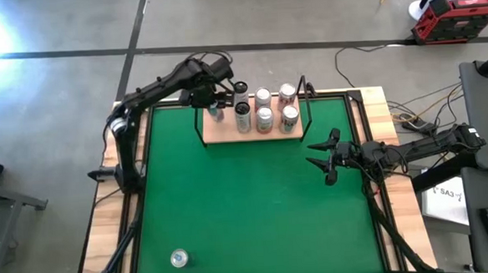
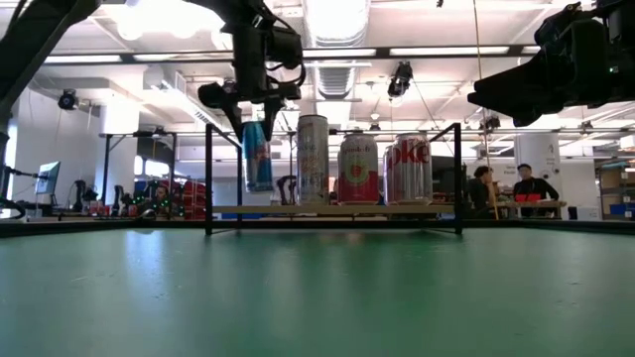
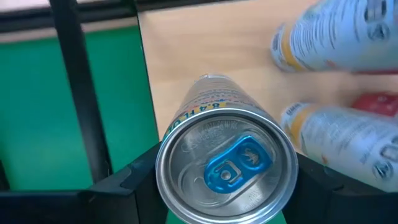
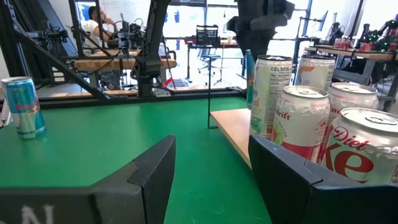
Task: Place canned beverage on shelf
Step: Put the top blue soda can on the shelf
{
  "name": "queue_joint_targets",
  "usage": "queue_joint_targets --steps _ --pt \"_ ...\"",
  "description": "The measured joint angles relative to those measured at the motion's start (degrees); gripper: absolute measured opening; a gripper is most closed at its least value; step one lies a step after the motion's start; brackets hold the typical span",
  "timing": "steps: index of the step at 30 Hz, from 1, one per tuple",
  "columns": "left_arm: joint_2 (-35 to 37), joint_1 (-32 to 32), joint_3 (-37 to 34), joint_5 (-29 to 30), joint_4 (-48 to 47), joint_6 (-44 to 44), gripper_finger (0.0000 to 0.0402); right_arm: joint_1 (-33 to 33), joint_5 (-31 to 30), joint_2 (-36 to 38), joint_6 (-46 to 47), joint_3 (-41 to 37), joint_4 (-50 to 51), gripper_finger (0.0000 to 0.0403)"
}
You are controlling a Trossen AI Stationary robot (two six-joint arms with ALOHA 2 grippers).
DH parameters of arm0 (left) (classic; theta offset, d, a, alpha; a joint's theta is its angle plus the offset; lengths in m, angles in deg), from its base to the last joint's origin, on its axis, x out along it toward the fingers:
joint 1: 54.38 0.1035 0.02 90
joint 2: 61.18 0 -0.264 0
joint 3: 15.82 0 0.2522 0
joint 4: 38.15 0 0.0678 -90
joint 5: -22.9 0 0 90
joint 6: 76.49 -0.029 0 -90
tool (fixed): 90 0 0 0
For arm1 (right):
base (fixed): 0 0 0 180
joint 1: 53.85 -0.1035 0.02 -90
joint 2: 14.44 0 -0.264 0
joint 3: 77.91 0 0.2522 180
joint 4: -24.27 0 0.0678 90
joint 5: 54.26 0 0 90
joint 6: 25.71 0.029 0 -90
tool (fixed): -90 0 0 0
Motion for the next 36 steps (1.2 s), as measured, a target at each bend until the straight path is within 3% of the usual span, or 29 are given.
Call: queue_joint_targets --steps 13,25,36 --pt "-3.07 2.49 3.09 0.88 2.25 -10.11 0.0223 -0.02 0.02 0.00 0.00 0.00 0.00 0.0194" --pt "-17.18 3.47 24.44 -0.06 -11.95 -13.89 0.0224 -0.02 0.00 0.00 0.00 0.00 0.00 0.0194" --pt "-17.88 4.18 23.75 -1.50 -11.68 -14.07 0.0224 0.00 0.00 0.01 0.00 0.00 0.00 0.0194"
